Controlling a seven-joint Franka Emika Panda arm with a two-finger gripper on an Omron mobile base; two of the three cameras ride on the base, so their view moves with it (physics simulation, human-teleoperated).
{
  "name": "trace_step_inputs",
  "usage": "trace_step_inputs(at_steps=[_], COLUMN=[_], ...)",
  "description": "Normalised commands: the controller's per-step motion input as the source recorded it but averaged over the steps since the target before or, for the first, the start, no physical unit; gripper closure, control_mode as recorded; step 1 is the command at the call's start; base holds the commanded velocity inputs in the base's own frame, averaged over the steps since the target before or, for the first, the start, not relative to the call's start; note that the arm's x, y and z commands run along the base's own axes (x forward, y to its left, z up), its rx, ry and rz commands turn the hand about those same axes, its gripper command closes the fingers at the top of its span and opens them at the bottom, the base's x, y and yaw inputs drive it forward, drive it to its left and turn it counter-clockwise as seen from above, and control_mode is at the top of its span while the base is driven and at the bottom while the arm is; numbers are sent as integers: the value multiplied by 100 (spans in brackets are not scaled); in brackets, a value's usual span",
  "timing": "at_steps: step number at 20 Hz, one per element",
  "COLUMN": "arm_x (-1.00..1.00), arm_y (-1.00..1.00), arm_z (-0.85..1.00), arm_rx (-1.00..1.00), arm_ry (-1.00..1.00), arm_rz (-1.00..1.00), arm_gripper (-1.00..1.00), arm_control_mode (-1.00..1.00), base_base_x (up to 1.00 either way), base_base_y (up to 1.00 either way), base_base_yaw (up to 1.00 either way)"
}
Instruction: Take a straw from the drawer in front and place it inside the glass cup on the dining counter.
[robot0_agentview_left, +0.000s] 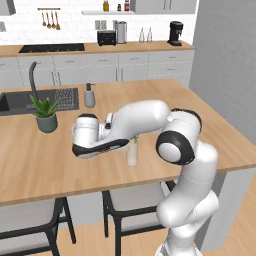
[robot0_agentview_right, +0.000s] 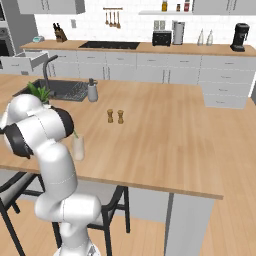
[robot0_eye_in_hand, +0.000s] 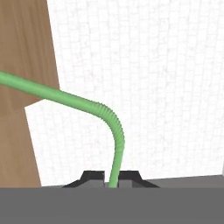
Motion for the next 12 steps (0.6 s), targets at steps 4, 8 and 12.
trace_step_inputs(at_steps=[4, 8, 12], arm_x=[0, -38, -64], arm_y=[0, 0, 0], arm_z=[-22, -2, 4], arm_rx=[0, 1, 2], arm_ry=[0, 0, 0], arm_rz=[0, 0, 0], arm_gripper=[100, 100, 100], arm_control_mode=[-100, -100, -100], base_base_x=[0, 0, 0], base_base_y=[0, 0, 0], base_base_yaw=[0, 0, 0])
